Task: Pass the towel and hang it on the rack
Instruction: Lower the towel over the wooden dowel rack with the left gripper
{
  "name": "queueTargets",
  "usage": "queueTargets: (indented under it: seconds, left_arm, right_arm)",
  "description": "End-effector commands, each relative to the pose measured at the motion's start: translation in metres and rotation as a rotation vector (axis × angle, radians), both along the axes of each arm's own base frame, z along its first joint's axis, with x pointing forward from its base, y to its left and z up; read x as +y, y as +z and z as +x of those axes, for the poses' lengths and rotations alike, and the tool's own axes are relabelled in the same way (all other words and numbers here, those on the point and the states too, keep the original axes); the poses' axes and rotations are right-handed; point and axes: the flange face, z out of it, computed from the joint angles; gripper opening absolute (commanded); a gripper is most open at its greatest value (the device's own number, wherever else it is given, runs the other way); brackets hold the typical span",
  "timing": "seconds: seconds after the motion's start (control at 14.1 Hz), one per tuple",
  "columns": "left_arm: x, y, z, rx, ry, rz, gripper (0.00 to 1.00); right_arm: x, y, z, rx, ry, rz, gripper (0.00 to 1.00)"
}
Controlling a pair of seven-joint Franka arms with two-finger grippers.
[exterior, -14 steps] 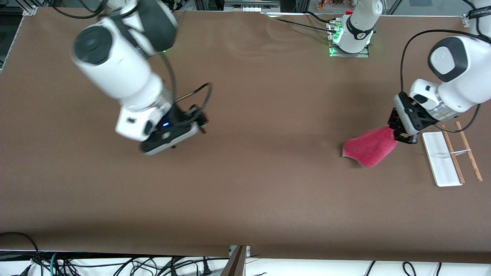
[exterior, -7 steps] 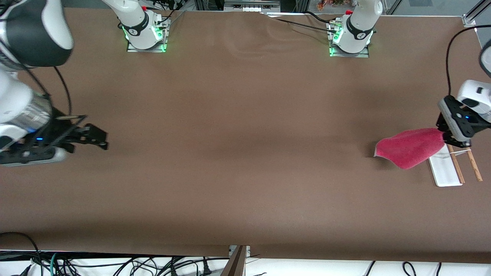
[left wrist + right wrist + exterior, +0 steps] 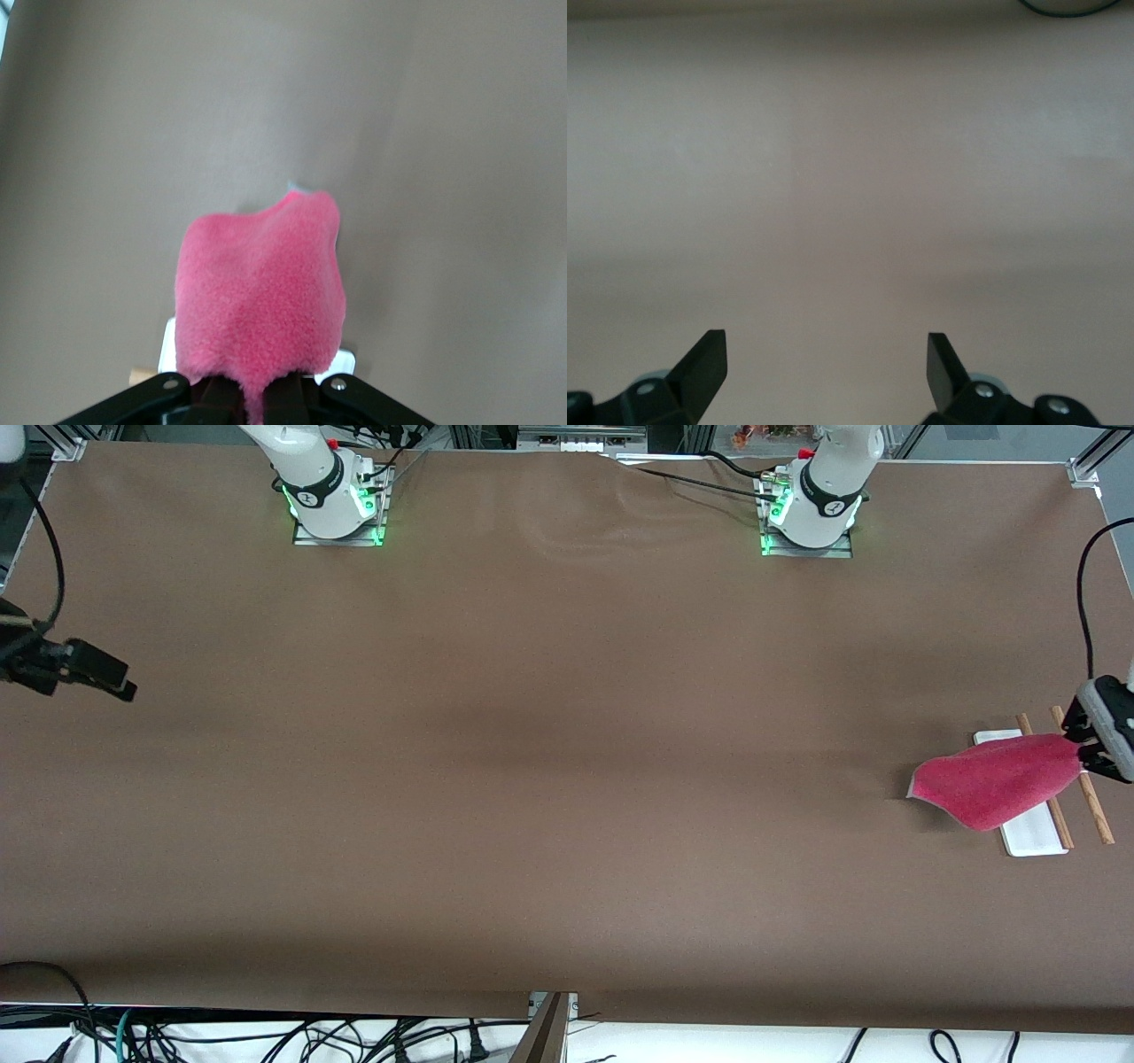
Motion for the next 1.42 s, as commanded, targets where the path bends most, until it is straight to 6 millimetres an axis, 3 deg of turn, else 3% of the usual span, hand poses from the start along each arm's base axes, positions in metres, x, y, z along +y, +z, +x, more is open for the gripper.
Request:
queueTargets:
  seconds: [0.0, 0.14, 0.35, 0.78, 0.92, 1.06, 1.35]
  left_arm:
    - [0.044, 0.005, 0.003, 0.000, 0.057, 0.021, 0.00]
    - [0.073, -0.003, 0.003, 0.003, 0.053, 0.040, 0.00]
    - [0.096, -0.016, 0.008, 0.004, 0.056, 0.040, 0.00]
    - [0.145, -0.025, -0.014, 0.021, 0.065, 0.075, 0.00]
    - [0.164, -0.043, -0.021, 0.038, 0.091, 0.072, 0.00]
    - [0.170, -0.062, -0.022, 0.061, 0.102, 0.059, 0.00]
    - [0.199, -0.086, -0.032, 0.052, 0.138, 0.074, 0.00]
  right_arm:
    - [-0.005, -0.004, -0.020, 0.071, 0.063, -0.049, 1.00]
    - [0.004, -0.003, -0.025, 0.102, 0.081, -0.052, 1.00]
    - [0.014, -0.003, -0.028, 0.122, 0.134, -0.053, 1.00]
    - [0.031, -0.004, -0.035, 0.167, 0.164, -0.075, 1.00]
    - [0.033, -0.005, -0.033, 0.162, 0.164, -0.070, 1.00]
    - [0.029, -0.012, -0.030, 0.179, 0.162, -0.066, 1.00]
    - [0.027, -0.011, -0.027, 0.177, 0.159, -0.065, 1.00]
